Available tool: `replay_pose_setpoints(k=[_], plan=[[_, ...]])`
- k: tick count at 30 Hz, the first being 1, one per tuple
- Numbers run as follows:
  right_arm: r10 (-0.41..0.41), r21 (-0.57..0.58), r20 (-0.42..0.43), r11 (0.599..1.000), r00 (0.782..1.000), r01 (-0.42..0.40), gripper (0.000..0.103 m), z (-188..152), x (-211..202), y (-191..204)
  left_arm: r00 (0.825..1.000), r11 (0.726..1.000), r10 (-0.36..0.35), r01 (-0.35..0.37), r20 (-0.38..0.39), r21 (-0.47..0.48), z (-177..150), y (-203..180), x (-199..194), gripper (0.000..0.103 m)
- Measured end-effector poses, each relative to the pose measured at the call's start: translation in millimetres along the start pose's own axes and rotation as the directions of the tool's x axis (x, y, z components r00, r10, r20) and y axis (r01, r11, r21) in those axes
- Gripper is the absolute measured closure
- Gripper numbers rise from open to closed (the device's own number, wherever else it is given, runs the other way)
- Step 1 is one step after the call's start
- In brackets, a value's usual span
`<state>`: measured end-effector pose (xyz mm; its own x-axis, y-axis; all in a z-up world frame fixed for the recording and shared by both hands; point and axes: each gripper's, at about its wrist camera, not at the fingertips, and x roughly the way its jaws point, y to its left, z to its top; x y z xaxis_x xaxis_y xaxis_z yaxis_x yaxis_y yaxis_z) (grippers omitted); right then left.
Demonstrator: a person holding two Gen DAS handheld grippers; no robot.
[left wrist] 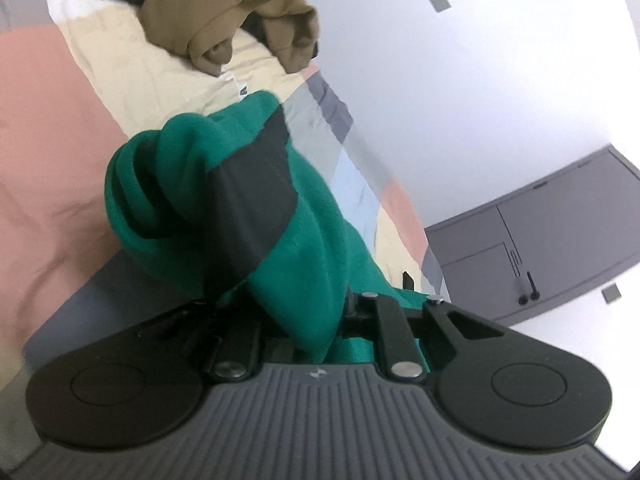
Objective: Fold large clothes
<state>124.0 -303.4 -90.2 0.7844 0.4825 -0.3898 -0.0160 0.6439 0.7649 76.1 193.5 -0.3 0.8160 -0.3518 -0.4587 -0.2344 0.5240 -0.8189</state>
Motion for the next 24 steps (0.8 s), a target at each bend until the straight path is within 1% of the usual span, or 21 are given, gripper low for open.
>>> replay_pose_setpoints(k=[4, 6, 8, 9, 11, 13, 14, 15, 16, 17, 18, 21, 22, 24], plan=[[0.023, -0.011, 0.005, 1.0, 1.0, -0.022, 0.07, -10.5, -39.8, 8.5, 1.0, 0.999, -0.013, 0.013, 0.005, 0.042, -17.3, -9.5, -39.7, 0.085], [0.037, -0.023, 0.003, 0.999, 0.999, -0.037, 0.069, -14.5, -56.2, 10.4, 1.0, 0.997, -0.016, 0.014, 0.014, 0.08, -28.6, -16.2, -55.7, 0.085], [0.029, -0.028, -0.009, 0.999, 1.0, -0.029, 0.069, -18.2, -67.9, 9.2, 1.0, 0.994, -0.008, 0.008, 0.001, 0.106, -35.5, -18.0, -62.2, 0.085], [0.019, -0.012, -0.017, 1.0, 1.0, -0.019, 0.069, -19.2, -69.8, 6.4, 1.0, 0.994, -0.001, 0.002, -0.011, 0.106, -36.0, -16.6, -59.0, 0.085], [-0.006, 0.036, -0.046, 0.999, 0.999, 0.008, 0.068, -20.8, -68.6, -3.2, 1.0, 0.997, 0.01, -0.008, -0.029, 0.08, -37.8, -13.3, -56.3, 0.084], [-0.018, 0.085, -0.074, 0.996, 0.997, 0.024, 0.063, -19.9, -63.0, -10.4, 0.999, 0.999, 0.016, -0.014, -0.046, 0.051, -35.0, -6.7, -48.0, 0.083], [-0.016, 0.086, -0.086, 0.996, 0.996, 0.023, 0.061, -19.3, -62.2, -10.6, 0.998, 0.999, 0.02, -0.018, -0.056, 0.033, -33.9, -3.6, -45.7, 0.08], [-0.008, 0.073, -0.095, 0.997, 0.995, 0.015, 0.052, -18.8, -62.8, -8.9, 0.997, 1.0, 0.022, -0.021, -0.069, 0.011, -31.8, 0.3, -41.8, 0.077], [-0.001, 0.066, -0.097, 0.998, 0.995, 0.008, 0.04, -19.3, -65.2, -6.9, 0.996, 1.0, 0.022, -0.023, -0.085, -0.009, -30.7, 3.3, -39.4, 0.073], [0.005, 0.063, -0.094, 0.998, 0.996, 0.001, 0.034, -19.4, -67.6, -4.8, 0.995, 0.999, 0.022, -0.024, -0.099, -0.021, -29.4, 4.8, -37.4, 0.065], [0.004, 0.057, -0.092, 0.998, 0.996, 0.001, 0.03, -19.2, -69.6, -2.0, 0.994, 0.999, 0.014, -0.018, -0.106, -0.034, -28.3, 6.1, -36.9, 0.06], [0.021, 0.043, -0.073, 0.999, 0.997, -0.018, 0.03, -17.0, -75.7, 4.9, 0.995, 0.998, -0.017, 0.011, -0.102, -0.061, -24.3, 4.9, -37.8, 0.057], [0.028, 0.035, -0.062, 0.999, 0.998, -0.026, 0.03, -15.6, -78.0, 7.0, 0.994, 0.998, -0.03, 0.024, -0.102, -0.058, -21.1, 2.4, -37.6, 0.057], [0.041, 0.009, -0.037, 0.999, 0.998, -0.041, 0.03, -9.8, -81.2, 12.5, 0.995, 0.999, -0.045, 0.043, -0.094, -0.024, -13.9, -8.3, -35.1, 0.057]])
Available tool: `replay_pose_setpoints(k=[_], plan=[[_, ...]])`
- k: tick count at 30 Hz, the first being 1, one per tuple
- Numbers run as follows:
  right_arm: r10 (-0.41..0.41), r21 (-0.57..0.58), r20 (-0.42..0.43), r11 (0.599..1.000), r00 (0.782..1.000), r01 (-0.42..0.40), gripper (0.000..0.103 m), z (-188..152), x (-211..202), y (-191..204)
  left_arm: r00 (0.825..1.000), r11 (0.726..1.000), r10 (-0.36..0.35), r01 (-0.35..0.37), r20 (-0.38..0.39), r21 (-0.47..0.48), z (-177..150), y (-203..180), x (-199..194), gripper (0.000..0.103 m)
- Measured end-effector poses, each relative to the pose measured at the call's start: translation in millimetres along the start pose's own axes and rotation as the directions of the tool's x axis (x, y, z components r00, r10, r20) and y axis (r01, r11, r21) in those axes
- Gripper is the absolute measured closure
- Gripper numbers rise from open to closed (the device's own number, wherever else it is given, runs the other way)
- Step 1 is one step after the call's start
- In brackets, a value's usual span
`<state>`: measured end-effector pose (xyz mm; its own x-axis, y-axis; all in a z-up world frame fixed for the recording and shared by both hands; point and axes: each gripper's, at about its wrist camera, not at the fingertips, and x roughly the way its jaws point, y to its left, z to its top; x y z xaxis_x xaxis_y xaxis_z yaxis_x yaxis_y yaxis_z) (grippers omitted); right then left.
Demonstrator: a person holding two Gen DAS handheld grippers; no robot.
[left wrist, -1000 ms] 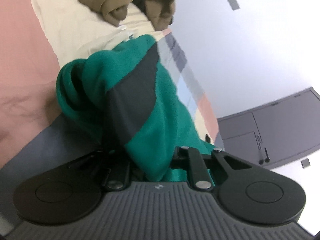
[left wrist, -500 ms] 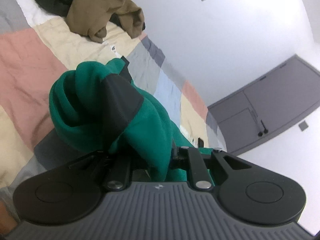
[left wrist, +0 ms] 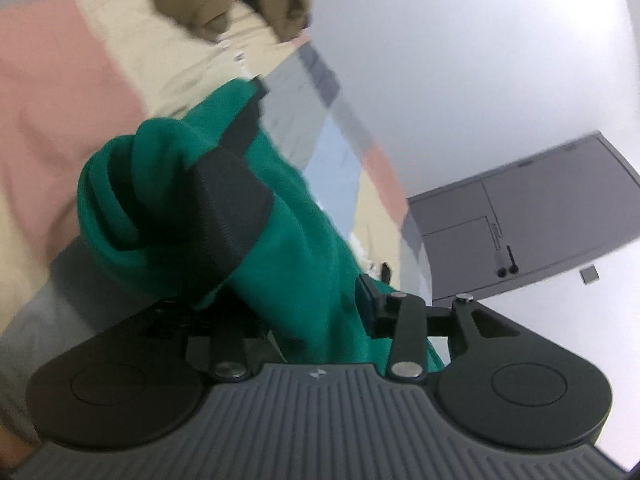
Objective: Fold large clothes
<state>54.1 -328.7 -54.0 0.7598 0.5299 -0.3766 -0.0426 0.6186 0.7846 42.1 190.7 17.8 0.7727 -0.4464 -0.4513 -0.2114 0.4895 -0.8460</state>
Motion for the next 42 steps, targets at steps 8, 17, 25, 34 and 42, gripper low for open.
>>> replay_pose_setpoints(k=[8, 17, 25, 34, 42], plan=[[0.007, -0.173, 0.086, 0.985, 0.996, 0.008, 0.03, 42.2, 30.5, 26.2, 0.997, 0.978, -0.052, 0.04, 0.055, 0.202, 32.1, -48.8, 22.0, 0.055], [-0.025, -0.373, 0.12, 0.925, 0.992, 0.068, 0.03, 75.6, 82.0, 23.7, 0.995, 0.919, -0.034, -0.006, 0.095, 0.394, 77.4, -62.4, 74.9, 0.055], [-0.114, -0.48, 0.131, 0.862, 0.985, 0.164, 0.033, 86.8, 119.0, 8.5, 0.981, 0.848, 0.024, -0.123, 0.194, 0.515, 96.4, -56.6, 128.7, 0.051], [-0.214, -0.56, 0.094, 0.796, 0.972, 0.23, 0.033, 101.7, 209.5, -13.1, 0.973, 0.785, 0.164, -0.23, 0.164, 0.575, 123.5, -21.9, 199.5, 0.051], [-0.249, -0.54, 0.07, 0.805, 0.966, 0.247, 0.033, 121.0, 265.3, -40.4, 0.971, 0.808, 0.198, -0.238, 0.132, 0.539, 134.2, -7.8, 227.7, 0.052]])
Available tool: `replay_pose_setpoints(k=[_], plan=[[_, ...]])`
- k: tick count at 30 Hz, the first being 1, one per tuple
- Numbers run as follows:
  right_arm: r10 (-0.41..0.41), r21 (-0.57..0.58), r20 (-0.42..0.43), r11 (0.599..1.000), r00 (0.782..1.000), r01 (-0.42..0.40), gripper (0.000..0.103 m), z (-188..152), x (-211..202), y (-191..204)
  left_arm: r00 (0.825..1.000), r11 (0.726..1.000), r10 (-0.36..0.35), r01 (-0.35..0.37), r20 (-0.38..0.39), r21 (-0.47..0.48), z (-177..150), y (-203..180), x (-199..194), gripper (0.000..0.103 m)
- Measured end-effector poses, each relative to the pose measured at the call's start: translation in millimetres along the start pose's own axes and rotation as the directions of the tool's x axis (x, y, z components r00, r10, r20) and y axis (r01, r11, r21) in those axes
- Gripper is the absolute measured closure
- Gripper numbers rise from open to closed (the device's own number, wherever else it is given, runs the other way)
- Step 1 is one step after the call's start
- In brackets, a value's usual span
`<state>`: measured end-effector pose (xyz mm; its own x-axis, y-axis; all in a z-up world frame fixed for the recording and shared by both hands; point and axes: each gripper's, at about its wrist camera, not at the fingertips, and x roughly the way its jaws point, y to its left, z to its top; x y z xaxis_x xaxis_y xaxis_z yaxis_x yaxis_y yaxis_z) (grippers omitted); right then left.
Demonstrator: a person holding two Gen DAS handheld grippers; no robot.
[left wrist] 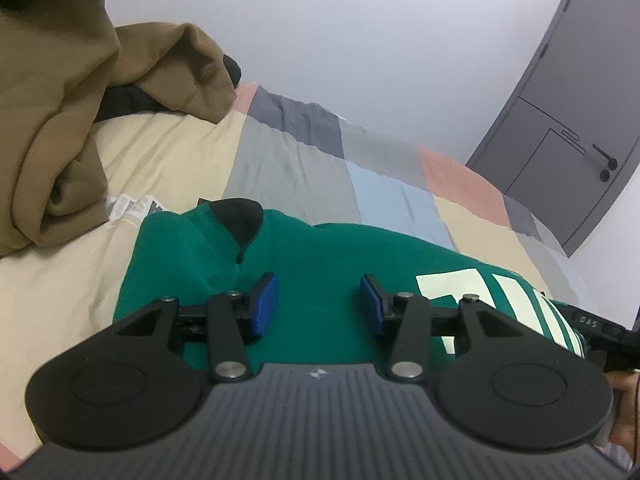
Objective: Fold large clothes
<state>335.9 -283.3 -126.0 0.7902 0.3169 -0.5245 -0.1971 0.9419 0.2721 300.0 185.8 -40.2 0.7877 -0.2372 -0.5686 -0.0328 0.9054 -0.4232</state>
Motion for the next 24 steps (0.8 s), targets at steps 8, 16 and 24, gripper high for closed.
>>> replay_pose_setpoints(k=[8, 16, 24], plan=[[0.008, 0.051, 0.002, 0.999, 1.0, -0.008, 0.033, 5.3, -24.7, 1.7, 0.999, 0.997, -0.033, 0.033, 0.01, -0.069, 4.2, -3.0, -34.9, 0.044], [0.056, 0.285, 0.014, 0.957, 0.998, -0.058, 0.025, -10.7, -120.0, -5.1, 0.994, 0.967, -0.1, 0.088, -0.04, -0.241, -18.8, -7.3, -101.0, 0.033], [0.196, 0.569, -0.049, 0.811, 0.979, -0.133, 0.016, -63.6, -160.7, -20.3, 0.969, 0.843, -0.203, 0.1, -0.14, -0.528, -68.2, 7.3, -112.4, 0.029]])
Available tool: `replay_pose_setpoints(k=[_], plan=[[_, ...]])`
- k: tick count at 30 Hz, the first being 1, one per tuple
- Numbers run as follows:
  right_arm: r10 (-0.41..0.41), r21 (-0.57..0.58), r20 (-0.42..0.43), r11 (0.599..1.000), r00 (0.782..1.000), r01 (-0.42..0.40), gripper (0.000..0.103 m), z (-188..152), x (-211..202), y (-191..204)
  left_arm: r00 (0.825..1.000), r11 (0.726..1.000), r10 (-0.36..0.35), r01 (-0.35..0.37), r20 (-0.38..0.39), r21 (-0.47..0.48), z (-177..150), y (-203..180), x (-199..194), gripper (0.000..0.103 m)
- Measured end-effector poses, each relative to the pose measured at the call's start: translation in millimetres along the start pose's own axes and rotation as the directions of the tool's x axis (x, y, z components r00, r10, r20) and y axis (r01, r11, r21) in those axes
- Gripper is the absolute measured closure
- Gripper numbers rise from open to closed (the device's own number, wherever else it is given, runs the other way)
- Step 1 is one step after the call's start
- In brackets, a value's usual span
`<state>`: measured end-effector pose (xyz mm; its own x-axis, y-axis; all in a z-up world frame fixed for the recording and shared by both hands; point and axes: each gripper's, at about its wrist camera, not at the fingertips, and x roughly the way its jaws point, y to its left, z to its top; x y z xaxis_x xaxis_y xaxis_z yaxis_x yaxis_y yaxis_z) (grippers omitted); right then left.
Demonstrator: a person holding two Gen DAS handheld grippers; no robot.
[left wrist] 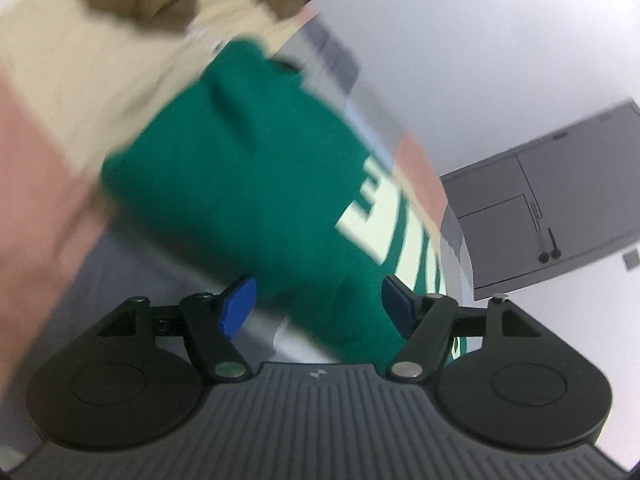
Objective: Fold large clothes
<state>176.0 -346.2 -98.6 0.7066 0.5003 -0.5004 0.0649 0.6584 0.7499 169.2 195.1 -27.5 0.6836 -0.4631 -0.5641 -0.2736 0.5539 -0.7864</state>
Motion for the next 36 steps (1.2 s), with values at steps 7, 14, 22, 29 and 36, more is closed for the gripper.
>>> replay_pose_setpoints(k=[7, 14, 22, 29, 36], plan=[[-0.008, 0.101, -0.034, 0.995, 0.999, 0.011, 0.015, 0.5, 26.1, -22.4, 0.999, 0.985, -0.035, 0.041, 0.04, -0.166, 7.4, 28.0, 24.1, 0.03], [0.025, 0.007, 0.033, 1.0, 0.999, -0.026, 0.062, 31.1, 43.3, -8.3, 0.995, 0.999, 0.009, -0.005, 0.1, -0.042, 15.1, 4.7, 23.0, 0.068], [0.148, -0.125, 0.113, 0.983, 0.982, -0.134, 0.086, 59.0, 37.7, 13.2, 0.97, 0.973, -0.113, 0.065, 0.214, 0.22, 42.1, -51.7, 7.9, 0.087], [0.044, -0.135, 0.066, 0.99, 0.997, -0.035, 0.086, 57.1, 76.0, 1.0, 0.975, 0.958, -0.023, -0.042, 0.219, 0.285, 51.3, -39.4, 45.1, 0.087], [-0.004, -0.088, 0.027, 0.996, 1.0, 0.007, 0.086, 32.0, 77.4, -14.5, 0.985, 0.978, 0.033, -0.067, 0.17, 0.2, 40.0, -12.7, 56.1, 0.087]])
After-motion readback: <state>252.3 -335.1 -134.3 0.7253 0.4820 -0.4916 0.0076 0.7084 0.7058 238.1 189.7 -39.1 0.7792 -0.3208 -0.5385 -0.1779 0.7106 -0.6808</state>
